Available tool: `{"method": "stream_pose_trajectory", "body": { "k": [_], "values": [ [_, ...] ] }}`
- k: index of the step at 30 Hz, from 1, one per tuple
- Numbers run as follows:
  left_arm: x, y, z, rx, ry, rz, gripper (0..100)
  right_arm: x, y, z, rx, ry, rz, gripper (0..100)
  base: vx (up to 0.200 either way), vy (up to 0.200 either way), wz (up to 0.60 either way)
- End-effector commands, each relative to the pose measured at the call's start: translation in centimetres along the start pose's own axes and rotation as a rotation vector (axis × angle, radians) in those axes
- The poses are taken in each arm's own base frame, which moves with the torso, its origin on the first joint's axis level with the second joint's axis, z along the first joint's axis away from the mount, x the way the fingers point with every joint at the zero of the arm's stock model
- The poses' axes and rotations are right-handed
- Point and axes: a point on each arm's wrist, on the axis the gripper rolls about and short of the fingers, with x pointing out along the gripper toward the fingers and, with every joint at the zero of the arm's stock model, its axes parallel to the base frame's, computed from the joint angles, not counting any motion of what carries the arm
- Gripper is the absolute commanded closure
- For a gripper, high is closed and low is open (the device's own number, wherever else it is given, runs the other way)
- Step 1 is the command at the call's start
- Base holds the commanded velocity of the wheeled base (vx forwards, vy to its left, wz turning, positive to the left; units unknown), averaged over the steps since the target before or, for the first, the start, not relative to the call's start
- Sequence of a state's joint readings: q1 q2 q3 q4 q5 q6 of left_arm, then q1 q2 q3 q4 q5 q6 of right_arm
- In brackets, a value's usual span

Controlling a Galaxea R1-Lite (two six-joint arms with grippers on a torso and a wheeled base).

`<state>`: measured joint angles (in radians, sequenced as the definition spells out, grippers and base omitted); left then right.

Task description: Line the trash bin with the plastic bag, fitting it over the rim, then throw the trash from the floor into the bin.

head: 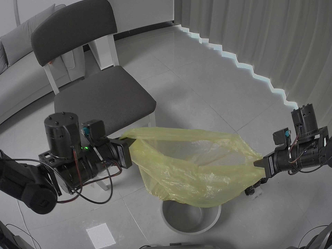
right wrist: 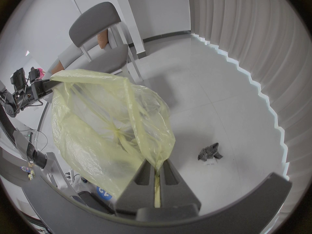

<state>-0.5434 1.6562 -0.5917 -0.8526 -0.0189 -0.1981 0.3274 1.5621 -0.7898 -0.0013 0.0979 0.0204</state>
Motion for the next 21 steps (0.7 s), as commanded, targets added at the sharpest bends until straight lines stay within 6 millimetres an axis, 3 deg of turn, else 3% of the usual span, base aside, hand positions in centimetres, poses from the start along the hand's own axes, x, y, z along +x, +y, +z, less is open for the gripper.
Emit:
{"method": "stream_pose_trajectory", "body": {
  "k": [1,3,4,9,21],
  "values": [
    [3.3,-0.4,-5.6,-0.027,0.127,0.0,100,2.2,-0.9,-2.3,0.022,0.111,-0.009,100,0.0,0.0,0.0],
    [3.4,-0.4,-5.7,-0.027,0.127,0.0,100,2.2,-0.9,-2.3,0.021,0.111,-0.009,100,0.0,0.0,0.0],
    [4.5,-1.0,-7.5,-0.021,0.122,-0.005,100,2.3,-1.6,-2.9,0.005,0.128,-0.021,100,0.0,0.0,0.0],
    [5.4,-1.6,-9.3,-0.026,0.129,-0.03,100,2.3,-2.4,-3.8,-0.008,0.156,0.001,100,0.0,0.0,0.0],
    [4.1,-2.1,-10.9,-0.037,0.198,-0.039,100,4.3,-1.5,-5.3,-0.028,0.257,0.037,100,0.0,0.0,0.0]
  ]
}}
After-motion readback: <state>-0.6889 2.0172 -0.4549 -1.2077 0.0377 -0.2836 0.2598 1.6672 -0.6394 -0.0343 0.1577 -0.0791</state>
